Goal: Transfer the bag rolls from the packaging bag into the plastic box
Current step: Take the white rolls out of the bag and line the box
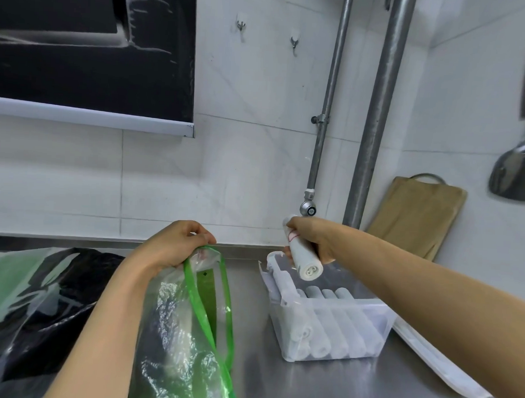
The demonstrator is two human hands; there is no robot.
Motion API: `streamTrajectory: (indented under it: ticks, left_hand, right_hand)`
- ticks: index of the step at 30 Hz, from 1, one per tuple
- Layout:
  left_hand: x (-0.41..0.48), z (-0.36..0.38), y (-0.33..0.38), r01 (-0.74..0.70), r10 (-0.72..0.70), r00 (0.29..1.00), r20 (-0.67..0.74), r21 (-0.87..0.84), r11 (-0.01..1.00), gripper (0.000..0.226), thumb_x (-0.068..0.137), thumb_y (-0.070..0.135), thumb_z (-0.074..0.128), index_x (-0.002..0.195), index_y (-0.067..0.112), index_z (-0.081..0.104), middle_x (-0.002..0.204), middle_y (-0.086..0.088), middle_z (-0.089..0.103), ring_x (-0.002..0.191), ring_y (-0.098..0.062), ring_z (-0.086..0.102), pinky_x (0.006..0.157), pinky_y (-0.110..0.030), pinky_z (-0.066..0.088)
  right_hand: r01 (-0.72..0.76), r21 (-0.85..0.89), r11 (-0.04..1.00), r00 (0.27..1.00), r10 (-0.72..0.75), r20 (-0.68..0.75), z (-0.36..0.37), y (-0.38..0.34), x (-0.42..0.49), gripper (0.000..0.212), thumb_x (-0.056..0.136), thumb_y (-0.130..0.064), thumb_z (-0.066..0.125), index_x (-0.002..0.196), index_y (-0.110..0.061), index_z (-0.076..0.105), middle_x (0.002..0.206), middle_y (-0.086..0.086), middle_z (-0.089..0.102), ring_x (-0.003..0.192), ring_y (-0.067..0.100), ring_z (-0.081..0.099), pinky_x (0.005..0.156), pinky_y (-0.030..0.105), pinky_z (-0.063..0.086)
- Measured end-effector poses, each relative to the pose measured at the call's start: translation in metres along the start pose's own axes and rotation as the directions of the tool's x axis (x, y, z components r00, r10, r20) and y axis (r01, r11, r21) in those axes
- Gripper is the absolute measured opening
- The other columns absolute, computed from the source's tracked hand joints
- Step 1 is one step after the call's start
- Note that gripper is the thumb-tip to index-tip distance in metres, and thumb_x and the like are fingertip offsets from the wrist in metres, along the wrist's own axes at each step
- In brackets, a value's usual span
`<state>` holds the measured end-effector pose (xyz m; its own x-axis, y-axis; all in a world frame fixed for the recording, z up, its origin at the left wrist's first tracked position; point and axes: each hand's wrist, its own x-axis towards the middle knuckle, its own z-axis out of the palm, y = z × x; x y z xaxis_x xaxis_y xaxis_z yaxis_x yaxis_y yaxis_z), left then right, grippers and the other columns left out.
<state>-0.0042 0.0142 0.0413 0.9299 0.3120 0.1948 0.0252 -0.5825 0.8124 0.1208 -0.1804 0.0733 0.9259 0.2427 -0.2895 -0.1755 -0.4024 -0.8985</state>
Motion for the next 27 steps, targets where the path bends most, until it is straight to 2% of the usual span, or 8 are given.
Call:
streamTrajectory:
  ticks: [4,8,10,12,16,21,24,27]
  left_hand:
    - [0.000,0.000,0.000,0.004,-0.004,1.000,0.004,0.010,1.000,0.021,0.095,0.020,0.046,0.096,0.014,0.066,0.076,0.004,0.061,0.054,-0.013,0.042,0.048,-0.023,0.032]
    - [-0.001,0.001,0.001,0.011,-0.011,1.000,-0.002,0.016,1.000,0.020,0.095,0.020,0.046,0.096,0.015,0.066,0.073,0.005,0.060,0.055,-0.013,0.043,0.050,-0.024,0.033]
    - [-0.001,0.002,0.001,0.008,-0.008,1.000,0.005,0.026,1.000,0.020,0.096,0.020,0.045,0.094,0.017,0.065,0.073,0.005,0.061,0.053,-0.012,0.042,0.049,-0.024,0.032]
    - [-0.001,0.003,0.002,0.007,-0.007,1.000,0.001,0.025,1.000,0.020,0.096,0.019,0.045,0.094,0.016,0.064,0.072,0.007,0.060,0.053,-0.010,0.043,0.047,-0.022,0.032]
    - [-0.002,0.003,0.003,0.010,-0.010,1.000,-0.005,0.003,1.000,0.019,0.096,0.017,0.045,0.095,0.013,0.064,0.073,0.009,0.059,0.058,-0.008,0.047,0.047,-0.021,0.034]
    - [-0.001,0.003,0.003,0.025,-0.025,1.000,-0.003,-0.014,1.000,0.021,0.096,0.018,0.046,0.100,0.011,0.065,0.077,0.009,0.061,0.062,-0.008,0.051,0.051,-0.023,0.035]
    - [-0.001,0.003,0.002,0.027,-0.027,1.000,-0.004,-0.014,1.000,0.021,0.096,0.017,0.046,0.101,0.010,0.066,0.076,0.010,0.060,0.062,-0.007,0.051,0.051,-0.023,0.035]
    - [-0.001,0.004,0.003,0.026,-0.026,1.000,0.001,-0.011,1.000,0.021,0.097,0.017,0.045,0.100,0.011,0.065,0.075,0.011,0.059,0.061,-0.006,0.050,0.048,-0.023,0.034]
  right_hand:
    - [-0.022,0.000,1.000,0.999,0.022,-0.042,-0.012,0.009,0.011,0.023,0.090,-0.028,0.043,0.093,-0.005,0.044,0.070,0.013,0.055,0.060,0.025,0.053,0.079,0.039,0.052]
    - [-0.057,-0.053,0.997,0.997,0.055,-0.050,-0.018,0.019,0.013,0.015,0.086,-0.019,0.039,0.089,-0.006,0.045,0.078,0.012,0.054,0.060,0.023,0.051,0.059,0.029,0.048]
    - [-0.099,-0.102,0.990,0.995,0.095,-0.039,-0.020,0.026,0.013,0.014,0.084,-0.014,0.036,0.086,-0.007,0.048,0.074,0.008,0.052,0.057,0.021,0.047,0.057,0.027,0.045]
    - [-0.135,-0.170,0.976,0.991,0.128,-0.049,-0.021,0.033,0.013,0.018,0.084,-0.011,0.036,0.090,-0.004,0.052,0.072,0.010,0.051,0.059,0.022,0.048,0.060,0.030,0.047]
    - [-0.169,-0.264,0.950,0.985,0.153,-0.078,-0.021,0.044,0.017,0.025,0.088,-0.015,0.047,0.111,-0.003,0.050,0.088,0.013,0.054,0.073,0.025,0.052,0.078,0.038,0.049]
    - [-0.215,-0.332,0.918,0.976,0.193,-0.097,-0.022,0.056,0.023,0.035,0.090,-0.027,0.054,0.119,-0.006,0.051,0.099,0.012,0.058,0.089,0.026,0.056,0.080,0.033,0.049]
    - [-0.208,-0.386,0.899,0.978,0.182,-0.105,-0.021,0.061,0.025,0.039,0.091,-0.030,0.056,0.121,-0.007,0.050,0.102,0.010,0.057,0.081,0.021,0.057,0.071,0.029,0.048]
    - [-0.178,-0.445,0.878,0.983,0.141,-0.114,-0.018,0.067,0.028,0.045,0.090,-0.032,0.060,0.125,-0.007,0.050,0.106,0.009,0.056,0.087,0.021,0.057,0.082,0.028,0.049]
